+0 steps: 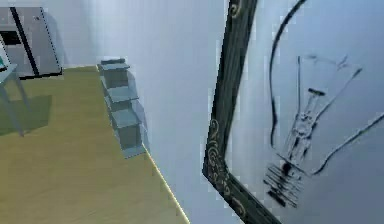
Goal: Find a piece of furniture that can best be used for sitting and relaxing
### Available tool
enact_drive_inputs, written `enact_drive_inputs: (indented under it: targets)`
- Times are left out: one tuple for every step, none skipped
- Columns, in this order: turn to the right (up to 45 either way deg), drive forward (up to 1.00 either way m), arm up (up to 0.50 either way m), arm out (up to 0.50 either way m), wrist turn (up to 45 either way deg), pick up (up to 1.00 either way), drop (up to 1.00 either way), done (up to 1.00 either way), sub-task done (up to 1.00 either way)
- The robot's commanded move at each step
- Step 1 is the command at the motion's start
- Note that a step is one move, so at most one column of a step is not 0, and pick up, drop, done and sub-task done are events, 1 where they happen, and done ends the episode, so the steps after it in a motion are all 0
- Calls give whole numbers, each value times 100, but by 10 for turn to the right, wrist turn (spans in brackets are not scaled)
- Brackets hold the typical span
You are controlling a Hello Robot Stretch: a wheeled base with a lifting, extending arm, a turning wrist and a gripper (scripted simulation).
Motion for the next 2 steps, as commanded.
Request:
enact_drive_inputs:
  targets:
    - [-450, 0, 0, 0, 0, 0, 0, 0, 0]
    - [-450, 0, 0, 0, 0, 0, 0, 0, 0]
